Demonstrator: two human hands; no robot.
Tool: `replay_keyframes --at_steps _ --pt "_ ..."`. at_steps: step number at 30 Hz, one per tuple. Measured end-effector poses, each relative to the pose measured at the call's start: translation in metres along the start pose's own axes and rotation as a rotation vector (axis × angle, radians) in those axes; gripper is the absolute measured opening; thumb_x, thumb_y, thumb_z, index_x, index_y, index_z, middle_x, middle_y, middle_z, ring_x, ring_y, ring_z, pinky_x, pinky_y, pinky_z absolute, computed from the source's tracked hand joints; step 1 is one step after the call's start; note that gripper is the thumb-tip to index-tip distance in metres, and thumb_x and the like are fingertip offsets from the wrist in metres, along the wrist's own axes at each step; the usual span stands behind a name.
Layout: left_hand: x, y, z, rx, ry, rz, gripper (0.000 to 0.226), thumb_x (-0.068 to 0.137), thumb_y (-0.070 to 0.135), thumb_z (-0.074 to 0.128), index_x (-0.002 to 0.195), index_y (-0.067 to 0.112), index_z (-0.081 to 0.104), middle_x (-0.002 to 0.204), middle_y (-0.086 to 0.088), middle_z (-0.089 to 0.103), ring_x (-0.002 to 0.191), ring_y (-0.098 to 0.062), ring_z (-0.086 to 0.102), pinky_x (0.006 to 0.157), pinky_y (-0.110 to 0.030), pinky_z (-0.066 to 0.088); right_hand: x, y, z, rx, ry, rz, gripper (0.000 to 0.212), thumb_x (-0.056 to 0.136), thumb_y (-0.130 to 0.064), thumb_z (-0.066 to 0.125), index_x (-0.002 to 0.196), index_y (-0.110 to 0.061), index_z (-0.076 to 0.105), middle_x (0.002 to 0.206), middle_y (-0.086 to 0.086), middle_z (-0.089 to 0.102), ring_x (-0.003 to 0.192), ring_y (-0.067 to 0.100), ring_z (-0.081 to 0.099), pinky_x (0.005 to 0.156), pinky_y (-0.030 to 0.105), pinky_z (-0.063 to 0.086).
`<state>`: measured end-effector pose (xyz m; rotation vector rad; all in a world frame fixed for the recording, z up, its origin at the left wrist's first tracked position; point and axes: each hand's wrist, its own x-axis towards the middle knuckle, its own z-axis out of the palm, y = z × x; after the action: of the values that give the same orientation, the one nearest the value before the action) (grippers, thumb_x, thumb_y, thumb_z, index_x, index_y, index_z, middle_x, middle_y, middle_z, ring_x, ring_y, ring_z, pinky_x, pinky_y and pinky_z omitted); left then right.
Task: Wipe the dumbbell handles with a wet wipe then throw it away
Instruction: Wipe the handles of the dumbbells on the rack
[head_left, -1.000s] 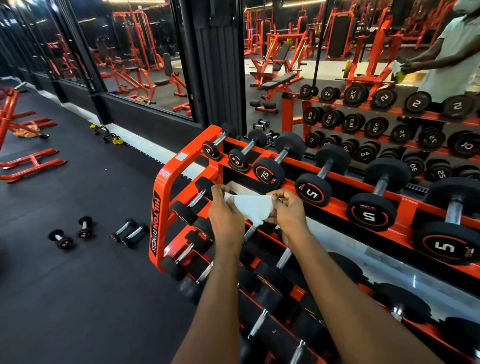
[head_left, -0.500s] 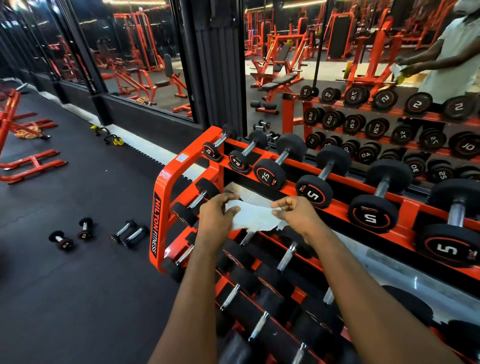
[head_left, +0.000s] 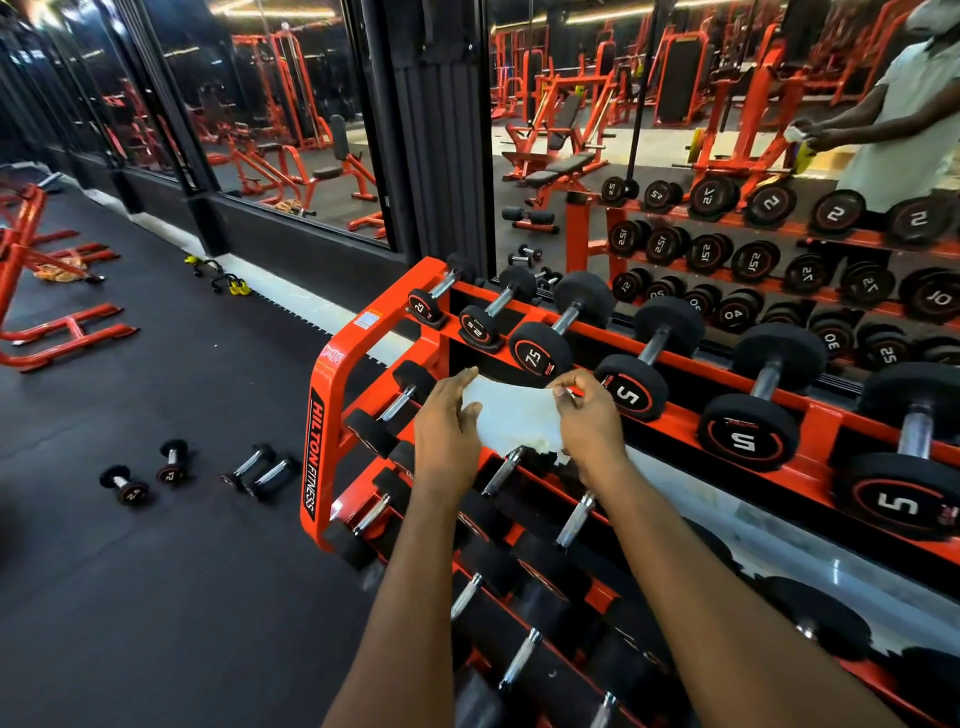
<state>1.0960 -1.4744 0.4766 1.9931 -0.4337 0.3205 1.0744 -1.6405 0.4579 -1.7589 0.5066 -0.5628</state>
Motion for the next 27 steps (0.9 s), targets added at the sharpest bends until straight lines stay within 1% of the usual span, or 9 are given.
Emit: replay_keyframes --at_steps 2,6,10,13,16,18,20,23,27 --pt "0.000 -0.003 -0.003 0.005 -0.025 0.000 0.044 0.097 -0.001 0.060 0.139 0.014 0.059 0.140 -0.001 0.059 0.126 -0.017 0.056 0.104 -0.044 0.050 0.003 -0.001 -0.011 -0.181 -0.107 -0.083 0.015 0.096 -0.019 0.060 0.086 -0.028 0.067 0.087 -0.008 0.067 0.074 0.007 0.056 0.065 0.027 0.045" --pt "-0.003 -0.005 0.001 -0.009 -0.033 -0.009 0.045 0.096 0.001 0.062 0.138 0.019 0.060 0.139 0.000 0.060 0.115 -0.030 0.064 0.097 -0.050 0.055 0.010 -0.004 -0.018 -0.325 -0.090 -0.107 0.008 0.093 -0.022 0.066 0.088 -0.019 0.071 0.089 -0.004 0.070 0.085 0.013 0.063 0.078 0.031 0.050" --pt "0.000 -0.008 -0.004 -0.050 0.044 -0.050 0.038 0.091 0.004 0.071 0.127 0.017 0.069 0.112 0.007 0.070 0.093 -0.012 0.065 0.086 -0.032 0.057 0.009 -0.004 -0.025 -0.186 -0.195 -0.014 0.004 0.085 -0.018 0.075 0.084 -0.020 0.072 0.080 -0.002 0.066 0.074 0.012 0.059 0.072 0.028 0.049" --pt "0.002 -0.007 -0.008 -0.061 0.116 -0.045 0.031 0.088 0.012 0.076 0.118 0.016 0.075 0.113 0.004 0.071 0.103 -0.010 0.063 0.090 -0.033 0.055 0.008 -0.004 -0.031 -0.147 -0.259 0.022 0.011 0.081 -0.008 0.078 0.087 -0.015 0.073 0.076 0.002 0.063 0.069 0.009 0.055 0.069 0.023 0.049" --pt "0.006 -0.003 -0.008 -0.026 0.162 -0.060 0.030 0.086 0.020 0.080 0.115 0.018 0.076 0.111 0.002 0.065 0.104 -0.010 0.059 0.090 -0.024 0.047 0.006 -0.008 -0.030 -0.106 -0.254 0.023 0.009 0.079 -0.009 0.079 0.080 -0.015 0.072 0.085 0.001 0.071 0.078 0.011 0.063 0.079 0.027 0.051" --pt "0.007 0.000 -0.008 -0.038 0.161 -0.062 0.029 0.087 0.014 0.079 0.116 0.017 0.075 0.114 0.001 0.068 0.105 -0.009 0.060 0.090 -0.019 0.047 0.004 -0.012 -0.027 -0.017 -0.265 0.046 0.011 0.080 -0.007 0.076 0.078 -0.014 0.069 0.092 0.000 0.072 0.089 0.012 0.065 0.085 0.026 0.051" --pt "0.008 0.001 -0.007 -0.065 0.140 -0.045 0.030 0.087 0.006 0.075 0.116 0.016 0.075 0.113 0.003 0.073 0.105 -0.010 0.064 0.094 -0.027 0.051 0.002 -0.015 -0.021 0.066 -0.313 0.072 0.015 0.079 -0.005 0.075 0.086 -0.015 0.066 0.105 -0.001 0.069 0.100 0.010 0.063 0.085 0.023 0.048" --pt "0.008 0.001 -0.006 -0.069 0.095 -0.052 0.028 0.087 0.005 0.075 0.113 0.016 0.075 0.109 0.005 0.074 0.103 -0.009 0.067 0.097 -0.033 0.053 -0.003 -0.009 -0.010 0.066 -0.469 0.097 0.043 0.074 -0.013 0.082 0.111 -0.025 0.064 0.119 -0.005 0.062 0.112 0.007 0.057 0.090 0.028 0.047" --pt "0.011 0.004 -0.008 -0.089 0.037 -0.061 0.026 0.088 0.005 0.075 0.111 0.017 0.075 0.108 0.006 0.074 0.102 -0.010 0.066 0.093 -0.030 0.053 -0.012 0.010 0.004 0.038 -0.585 0.045 0.041 0.067 -0.015 0.085 0.105 -0.025 0.070 0.103 0.003 0.073 0.099 0.021 0.069 0.093 0.039 0.055"
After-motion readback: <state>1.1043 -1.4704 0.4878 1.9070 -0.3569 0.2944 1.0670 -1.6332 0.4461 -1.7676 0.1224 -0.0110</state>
